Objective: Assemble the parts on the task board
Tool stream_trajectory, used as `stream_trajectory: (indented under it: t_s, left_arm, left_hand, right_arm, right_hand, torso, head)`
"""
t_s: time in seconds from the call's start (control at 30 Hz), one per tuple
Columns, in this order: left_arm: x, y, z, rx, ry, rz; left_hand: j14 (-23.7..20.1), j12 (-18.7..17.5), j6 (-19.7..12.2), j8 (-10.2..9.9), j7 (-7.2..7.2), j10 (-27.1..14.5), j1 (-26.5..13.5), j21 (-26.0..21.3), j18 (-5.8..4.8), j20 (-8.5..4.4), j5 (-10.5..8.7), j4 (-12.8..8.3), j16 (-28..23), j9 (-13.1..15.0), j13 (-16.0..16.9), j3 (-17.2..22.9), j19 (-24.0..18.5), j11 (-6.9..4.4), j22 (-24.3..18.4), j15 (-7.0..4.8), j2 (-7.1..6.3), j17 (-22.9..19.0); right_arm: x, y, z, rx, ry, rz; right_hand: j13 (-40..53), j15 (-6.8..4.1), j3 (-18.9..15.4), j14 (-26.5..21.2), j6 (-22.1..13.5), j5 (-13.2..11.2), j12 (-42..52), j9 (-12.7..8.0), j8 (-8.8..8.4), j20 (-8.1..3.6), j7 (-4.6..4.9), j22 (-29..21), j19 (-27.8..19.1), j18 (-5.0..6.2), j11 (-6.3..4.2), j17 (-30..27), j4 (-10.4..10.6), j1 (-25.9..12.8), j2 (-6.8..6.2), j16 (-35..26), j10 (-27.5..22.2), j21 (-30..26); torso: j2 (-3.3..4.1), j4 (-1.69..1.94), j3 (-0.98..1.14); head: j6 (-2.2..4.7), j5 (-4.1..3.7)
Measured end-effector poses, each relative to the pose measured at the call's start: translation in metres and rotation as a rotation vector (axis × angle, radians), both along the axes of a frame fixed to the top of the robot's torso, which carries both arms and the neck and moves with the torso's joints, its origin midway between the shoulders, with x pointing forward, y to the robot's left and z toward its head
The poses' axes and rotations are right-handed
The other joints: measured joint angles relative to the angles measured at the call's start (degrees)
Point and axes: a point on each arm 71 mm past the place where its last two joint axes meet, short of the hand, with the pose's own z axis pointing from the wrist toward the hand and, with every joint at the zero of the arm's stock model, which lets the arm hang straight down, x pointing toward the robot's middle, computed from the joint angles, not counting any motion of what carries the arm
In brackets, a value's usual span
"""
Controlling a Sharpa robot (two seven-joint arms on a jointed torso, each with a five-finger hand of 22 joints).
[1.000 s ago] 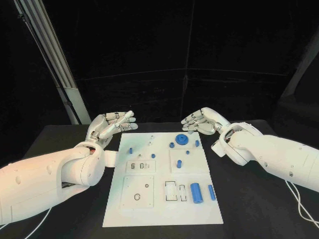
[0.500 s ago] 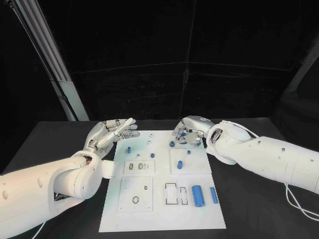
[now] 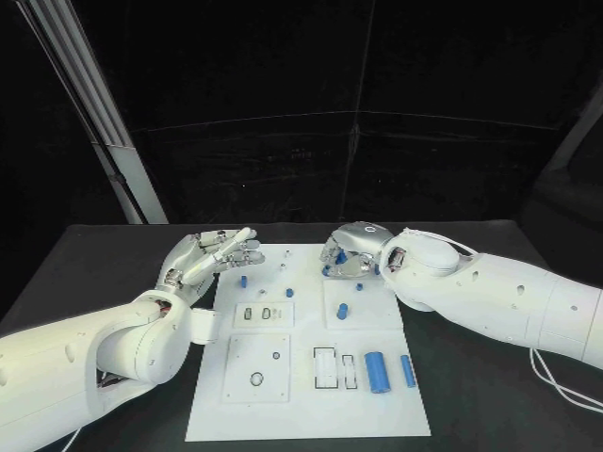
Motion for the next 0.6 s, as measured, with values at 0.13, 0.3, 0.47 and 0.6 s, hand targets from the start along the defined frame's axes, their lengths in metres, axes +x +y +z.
stream_trajectory:
  t_s: [0.13,0.3,0.47,0.6]
  left_arm:
    - [0.0001,0.0001,-0.0001,0.000,0.001,-0.001]
    - [0.0002,0.0000,-0.0001,0.000,0.002,-0.003]
    - [0.0002,0.0000,-0.0002,0.000,0.004,-0.004]
    - [0.0003,0.0002,-0.0004,0.000,0.006,-0.005]
  left_hand:
    - [0.00,0.00,0.00,0.00,0.00,0.00,0.00,0.00,0.00,0.00,0.00,0.00,0.00,0.00,0.00,0.00,0.00,0.00,0.00,0.00,0.00,0.00]
    - [0.00,-0.27,0.00,0.00,0.00,0.00,0.00,0.00,-0.01,0.00,0.00,-0.15,0.00,0.00,0.00,0.16,0.00,0.00,0.00,0.00,0.00,0.00]
    - [0.00,-0.27,0.00,0.00,0.00,0.00,0.00,-0.24,-0.01,0.00,0.00,-0.15,0.00,0.00,0.01,0.16,0.00,0.00,-0.08,0.00,0.00,-0.01]
    - [0.00,-0.27,0.00,0.01,0.00,0.00,0.00,-0.24,-0.01,0.00,0.00,-0.15,0.00,0.01,0.01,0.16,0.00,0.00,-0.09,0.00,0.00,-0.01]
  right_arm:
    - [0.0001,0.0013,-0.0003,-0.016,-0.001,0.002]
    - [0.0007,0.0040,-0.0013,-0.033,0.006,0.004]
    - [0.0012,0.0058,-0.0027,-0.051,0.017,0.005]
    - [0.0022,0.0060,-0.0032,-0.065,0.023,0.001]
  right_hand:
    - [0.00,0.00,0.68,0.00,-0.08,-0.25,0.00,0.00,0.00,0.20,0.08,1.73,0.20,0.00,0.00,1.60,0.11,0.00,0.00,1.69,0.00,1.42]
    - [-0.01,0.00,1.71,0.00,-0.08,-0.30,0.00,0.00,0.00,0.21,0.08,4.66,0.89,0.00,0.00,4.43,0.24,0.00,0.00,4.40,0.00,3.67]
    - [0.01,0.00,3.22,0.00,0.24,-0.99,0.00,0.00,0.00,0.28,-0.24,8.78,2.40,-0.96,-0.23,8.09,0.42,-0.17,0.17,7.97,0.24,6.74]
    - [0.03,0.00,4.72,0.00,0.66,-1.63,0.00,0.00,0.00,0.20,-0.24,10.61,2.48,-0.95,-0.32,9.69,0.51,-0.30,0.30,9.77,0.33,8.24]
  torso:
    - [0.10,0.03,-0.01]
    - [0.25,0.03,-0.01]
    - [0.34,0.08,0.01]
    - [0.41,0.09,0.04]
  head:
    - [0.03,-0.04]
    - [0.04,-0.04]
    - [-0.03,-0.08]
    - [-0.10,-0.08]
